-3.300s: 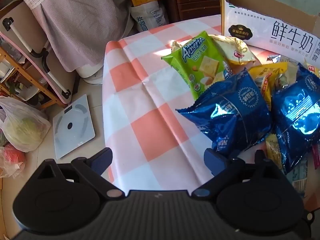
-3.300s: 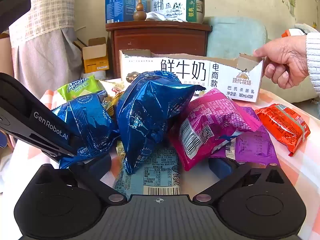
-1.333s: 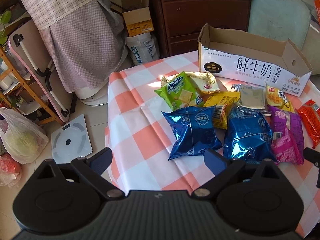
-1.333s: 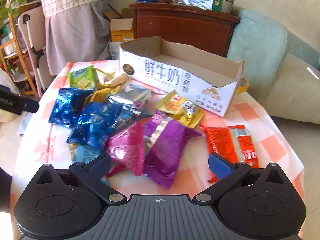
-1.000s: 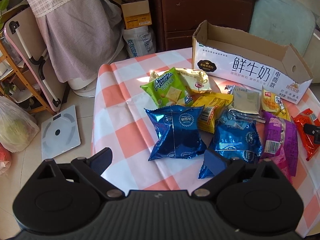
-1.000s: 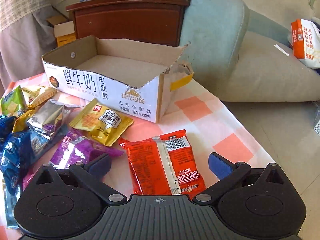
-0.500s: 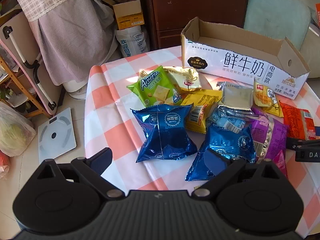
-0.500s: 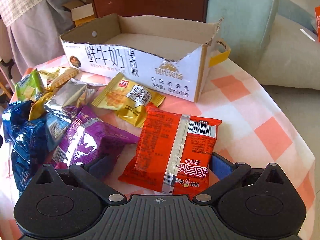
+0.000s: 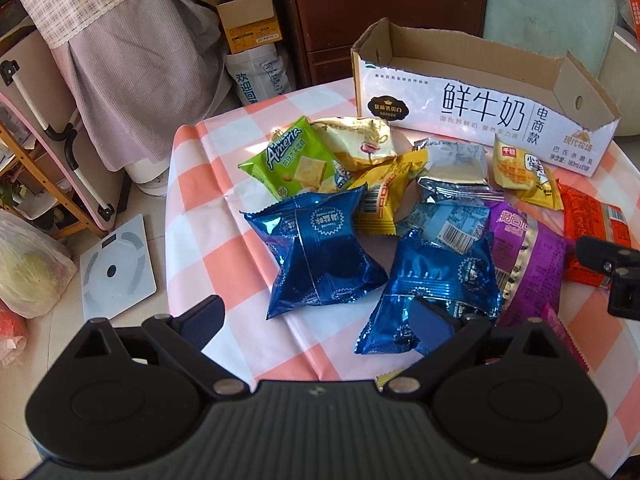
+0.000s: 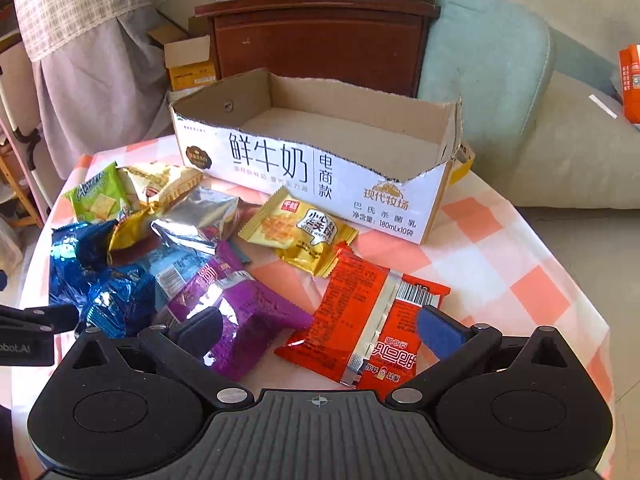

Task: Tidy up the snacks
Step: 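Move both grippers over the spread snacks toward the blue and pink packets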

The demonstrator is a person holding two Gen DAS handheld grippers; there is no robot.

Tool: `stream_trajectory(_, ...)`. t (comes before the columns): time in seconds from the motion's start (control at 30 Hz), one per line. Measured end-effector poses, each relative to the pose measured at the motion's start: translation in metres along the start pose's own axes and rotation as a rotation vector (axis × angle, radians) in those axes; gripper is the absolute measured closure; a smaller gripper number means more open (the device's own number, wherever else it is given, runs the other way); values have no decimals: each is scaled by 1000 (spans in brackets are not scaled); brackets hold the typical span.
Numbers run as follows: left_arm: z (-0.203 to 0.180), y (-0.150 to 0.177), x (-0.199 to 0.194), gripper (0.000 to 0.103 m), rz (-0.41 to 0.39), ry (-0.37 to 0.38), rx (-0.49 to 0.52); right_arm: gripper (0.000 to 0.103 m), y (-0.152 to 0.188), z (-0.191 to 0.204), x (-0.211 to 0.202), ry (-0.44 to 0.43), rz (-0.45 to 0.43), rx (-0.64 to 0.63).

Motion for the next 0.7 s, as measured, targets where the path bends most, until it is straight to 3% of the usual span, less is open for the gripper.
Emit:
stream_trajectory(0.2,2,0,-2,5,-1,-6,2,0,-11,9,-22,38,-84,23)
stream_trajectory(0.43,3,-3,-10,5,-17,-27,11,0,-4,24,-32,156,-75,8)
stream_trajectory(0.57,2,-4,-15,5,-30,-33,22,0,-3,31,-37,139,-57,10)
stream_trajectory(0.7,4,-4,-18,5,-33,-40,27,0,0,38,-34,66,7,59)
Point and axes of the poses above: each gripper's, at about its wrist camera, not at the fingertips, and x roughly the way its jaws point, z to its left, y to its underside, the point moved 2 cm from there along x, roughly the way its jaws point, and after that the axes turned 14 degrees about -z, right-handed, at the moved point
